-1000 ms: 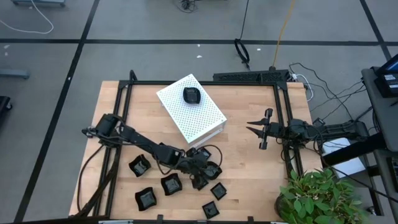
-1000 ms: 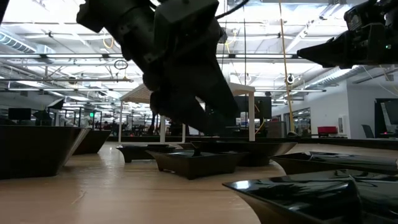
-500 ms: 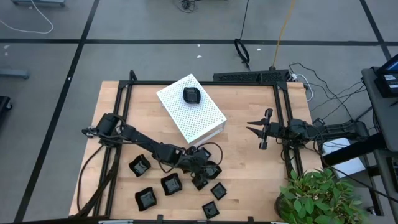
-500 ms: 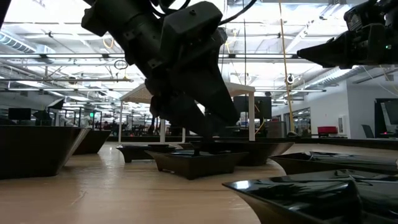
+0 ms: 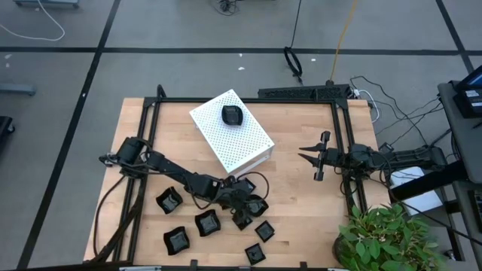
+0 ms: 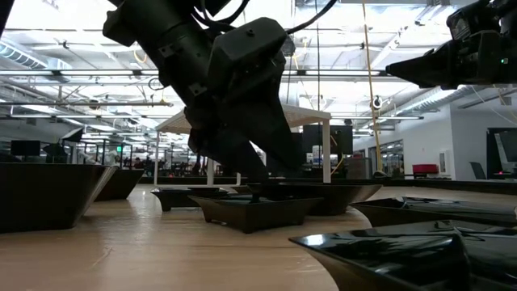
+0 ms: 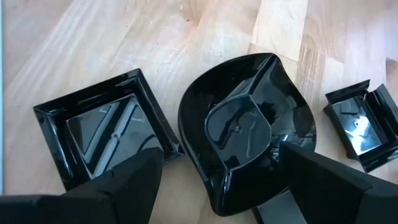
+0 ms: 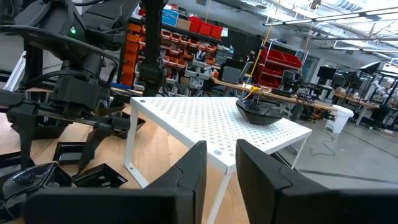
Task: Pick & Place Mini shaped plates
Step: Stack the leaf-shaped plate on top of the stacked leaf-shaped plates on the shelf
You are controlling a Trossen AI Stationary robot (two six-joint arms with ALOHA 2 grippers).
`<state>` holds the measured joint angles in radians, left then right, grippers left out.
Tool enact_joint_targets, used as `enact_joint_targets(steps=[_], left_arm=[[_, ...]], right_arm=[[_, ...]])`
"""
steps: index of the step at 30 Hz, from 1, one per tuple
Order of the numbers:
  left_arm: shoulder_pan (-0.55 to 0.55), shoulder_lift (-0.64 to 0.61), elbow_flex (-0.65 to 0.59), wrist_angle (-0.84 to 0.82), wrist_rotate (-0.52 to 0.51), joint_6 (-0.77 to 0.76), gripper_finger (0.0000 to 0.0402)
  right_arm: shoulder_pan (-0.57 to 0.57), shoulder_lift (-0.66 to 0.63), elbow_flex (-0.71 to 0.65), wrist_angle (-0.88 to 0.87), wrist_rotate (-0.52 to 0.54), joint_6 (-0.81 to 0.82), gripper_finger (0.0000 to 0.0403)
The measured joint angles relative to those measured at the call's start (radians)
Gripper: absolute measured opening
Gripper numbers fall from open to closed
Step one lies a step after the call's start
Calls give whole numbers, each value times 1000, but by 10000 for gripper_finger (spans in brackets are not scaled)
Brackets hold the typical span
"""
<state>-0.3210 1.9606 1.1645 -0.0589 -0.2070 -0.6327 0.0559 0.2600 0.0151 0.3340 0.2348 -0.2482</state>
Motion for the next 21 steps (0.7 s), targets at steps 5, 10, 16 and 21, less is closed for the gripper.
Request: enact_joint_targets(steps=[5, 10, 16, 21], left_arm=[[0, 0, 0, 1, -3, -4, 324], [-3, 0, 0, 1, -3, -5, 323], [-15, 0, 0, 2, 12, -5, 323], [-28, 0, 0, 2, 24, -2, 299]], right_arm=[[0, 0, 0, -3, 0, 0, 73], [0, 0, 0, -3, 0, 0, 73], [0, 0, 0, -3, 0, 0, 73], [0, 0, 0, -3, 0, 0, 73]])
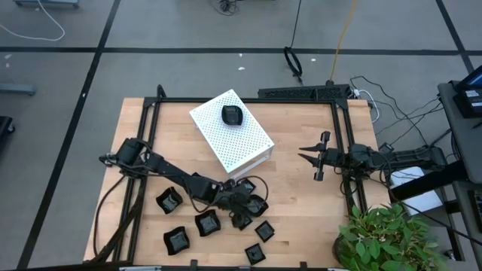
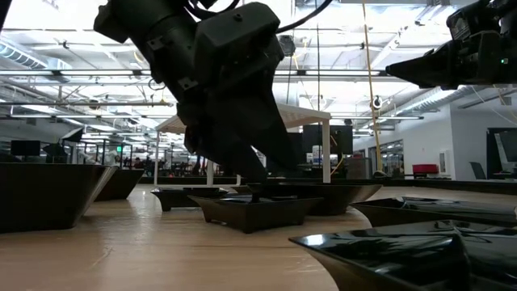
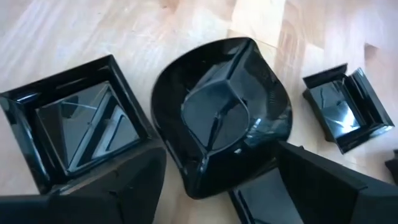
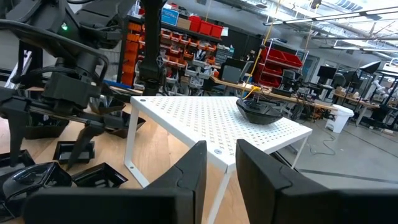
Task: Pick & Place Mini shaped plates
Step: Stack the leaf-shaped plate on top of the stacked leaf-shaped plates on the shelf
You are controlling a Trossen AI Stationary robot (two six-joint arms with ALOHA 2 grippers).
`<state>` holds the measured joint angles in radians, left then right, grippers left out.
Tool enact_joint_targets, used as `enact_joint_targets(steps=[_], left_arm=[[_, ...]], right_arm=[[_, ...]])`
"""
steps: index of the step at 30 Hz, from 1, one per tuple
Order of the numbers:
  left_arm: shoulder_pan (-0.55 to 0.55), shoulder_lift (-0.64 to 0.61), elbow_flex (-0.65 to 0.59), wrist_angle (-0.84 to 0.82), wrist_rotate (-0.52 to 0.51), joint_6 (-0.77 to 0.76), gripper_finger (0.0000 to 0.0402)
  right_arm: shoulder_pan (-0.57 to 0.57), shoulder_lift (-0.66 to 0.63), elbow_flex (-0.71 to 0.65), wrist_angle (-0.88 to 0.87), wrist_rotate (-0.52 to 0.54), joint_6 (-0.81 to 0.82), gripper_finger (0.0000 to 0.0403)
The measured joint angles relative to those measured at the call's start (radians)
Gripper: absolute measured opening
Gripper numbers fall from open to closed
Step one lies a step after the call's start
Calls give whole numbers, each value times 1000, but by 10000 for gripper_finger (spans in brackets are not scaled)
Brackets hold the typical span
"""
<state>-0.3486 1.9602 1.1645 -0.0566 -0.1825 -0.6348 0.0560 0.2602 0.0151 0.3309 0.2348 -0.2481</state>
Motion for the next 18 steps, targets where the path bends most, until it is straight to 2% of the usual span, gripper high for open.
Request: enact_joint_targets(steps=[9, 18], left_arm=[[0, 0, 0, 0, -1, -2, 221], [0, 11, 0, -3, -3, -56, 173]], right_arm=[[0, 0, 0, 0, 0, 0, 73], [0, 0, 0, 0, 0, 0, 73]])
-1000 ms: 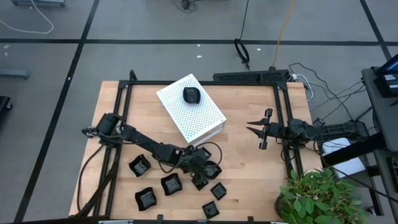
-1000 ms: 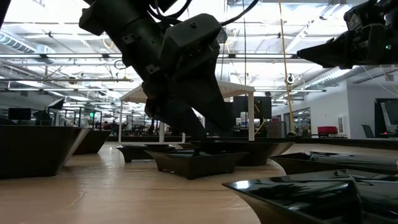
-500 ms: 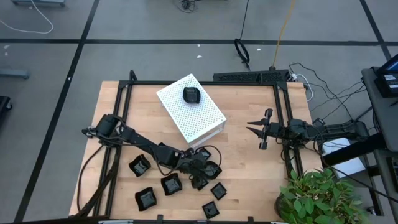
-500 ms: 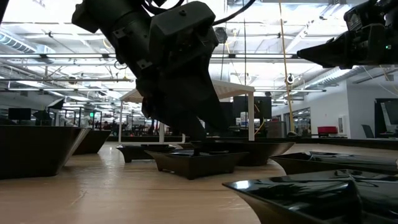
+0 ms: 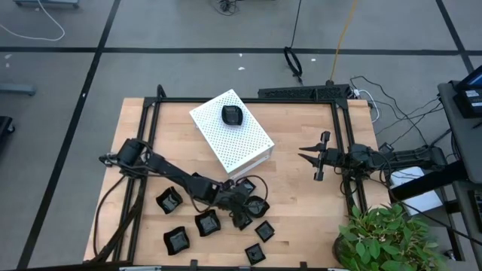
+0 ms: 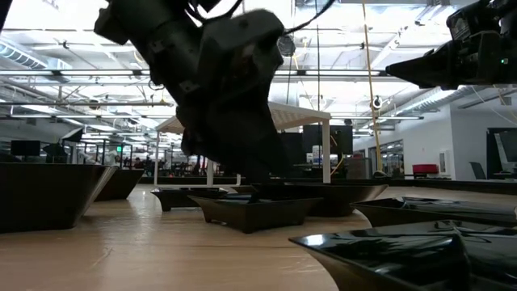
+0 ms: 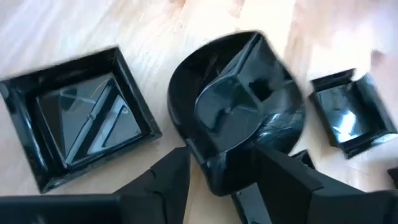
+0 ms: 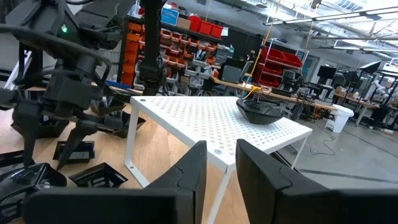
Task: Pick & Place Mini shaped plates
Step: Stack the leaf-shaped plate on top of the stacked leaf-shaped plates on the shelf
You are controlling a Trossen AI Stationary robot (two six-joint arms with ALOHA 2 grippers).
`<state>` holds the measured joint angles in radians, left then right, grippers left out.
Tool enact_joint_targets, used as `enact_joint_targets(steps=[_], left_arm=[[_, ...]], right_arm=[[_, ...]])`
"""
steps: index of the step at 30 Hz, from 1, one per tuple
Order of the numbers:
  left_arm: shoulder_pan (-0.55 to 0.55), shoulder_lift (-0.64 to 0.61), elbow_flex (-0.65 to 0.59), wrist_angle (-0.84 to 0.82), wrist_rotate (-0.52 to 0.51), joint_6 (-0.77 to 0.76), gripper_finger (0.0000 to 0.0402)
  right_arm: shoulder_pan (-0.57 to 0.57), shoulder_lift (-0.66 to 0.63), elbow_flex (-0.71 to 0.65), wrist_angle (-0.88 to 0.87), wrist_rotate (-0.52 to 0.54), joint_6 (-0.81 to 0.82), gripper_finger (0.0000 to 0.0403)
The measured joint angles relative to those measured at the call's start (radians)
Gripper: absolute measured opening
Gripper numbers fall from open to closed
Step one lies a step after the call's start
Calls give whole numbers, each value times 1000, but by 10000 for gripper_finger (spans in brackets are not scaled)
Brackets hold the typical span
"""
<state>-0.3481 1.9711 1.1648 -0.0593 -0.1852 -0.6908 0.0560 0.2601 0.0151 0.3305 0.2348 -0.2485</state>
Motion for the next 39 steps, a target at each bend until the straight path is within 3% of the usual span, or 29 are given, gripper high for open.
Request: enact_joint_targets(steps=[11, 17, 24, 33, 39], left_arm=[[0, 38, 0, 10, 2, -10, 178], [0, 38, 0, 18, 2, -3, 162], [2, 38, 0, 59, 2, -2, 114], [2, 30, 0, 72, 3, -19, 13], [2, -23, 0, 65, -10, 5, 5]], right_arm=[[0, 0, 0, -9, 0, 0, 73], [0, 0, 0, -9, 0, 0, 73], [0, 0, 0, -8, 0, 0, 73], [0, 0, 0, -8, 0, 0, 73], [0, 0, 0, -8, 0, 0, 73]])
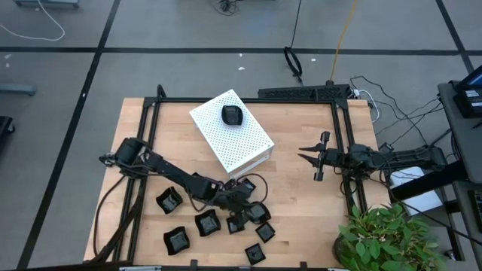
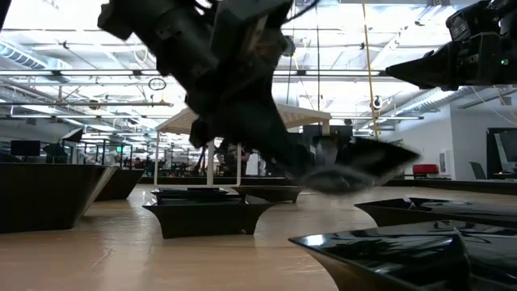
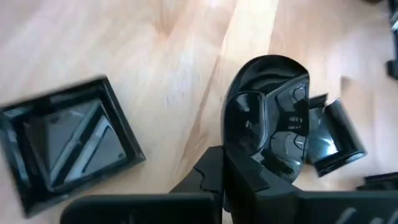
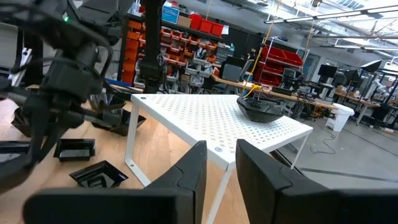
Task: Pick & Place Mini shaped plates
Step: Stack the leaf-shaped plate on top of the stacked leaf-shaped plates on the shelf
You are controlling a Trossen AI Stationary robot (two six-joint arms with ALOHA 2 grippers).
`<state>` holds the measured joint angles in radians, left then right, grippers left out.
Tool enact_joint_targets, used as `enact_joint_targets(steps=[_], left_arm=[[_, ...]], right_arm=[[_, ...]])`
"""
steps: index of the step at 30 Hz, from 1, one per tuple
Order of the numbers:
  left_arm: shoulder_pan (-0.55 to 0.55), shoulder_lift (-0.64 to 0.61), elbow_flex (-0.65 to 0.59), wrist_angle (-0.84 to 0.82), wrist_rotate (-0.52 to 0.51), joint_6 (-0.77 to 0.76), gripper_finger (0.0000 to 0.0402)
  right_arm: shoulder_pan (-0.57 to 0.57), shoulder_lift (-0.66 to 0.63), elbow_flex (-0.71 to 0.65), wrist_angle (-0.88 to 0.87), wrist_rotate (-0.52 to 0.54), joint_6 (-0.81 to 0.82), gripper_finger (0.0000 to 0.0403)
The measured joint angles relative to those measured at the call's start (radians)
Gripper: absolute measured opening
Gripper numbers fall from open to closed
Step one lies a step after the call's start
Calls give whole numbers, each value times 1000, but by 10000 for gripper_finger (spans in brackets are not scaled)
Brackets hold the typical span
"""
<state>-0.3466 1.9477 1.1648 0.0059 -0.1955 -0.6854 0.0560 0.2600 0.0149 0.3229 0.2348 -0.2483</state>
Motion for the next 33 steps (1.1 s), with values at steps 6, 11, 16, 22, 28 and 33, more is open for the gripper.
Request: enact_joint_targets(steps=[6, 11, 16, 22, 28, 33], left_arm=[[0, -79, 0, -11, -58, 58, 4], [7, -208, 3, -118, -68, 101, 4], [42, -373, 94, -405, -128, 184, 3], [140, -462, 334, -776, -237, 370, 3], [312, -453, 512, -996, -243, 742, 3], [504, -446, 561, -1022, -183, 1085, 2]], right_arm=[[0, 0, 0, 0, 0, 0, 73], [0, 0, 0, 0, 0, 0, 73], [0, 0, 0, -1, 0, 0, 73], [0, 0, 0, -1, 0, 0, 73], [0, 0, 0, 0, 0, 0, 73], [0, 0, 0, 0, 0, 0, 73]])
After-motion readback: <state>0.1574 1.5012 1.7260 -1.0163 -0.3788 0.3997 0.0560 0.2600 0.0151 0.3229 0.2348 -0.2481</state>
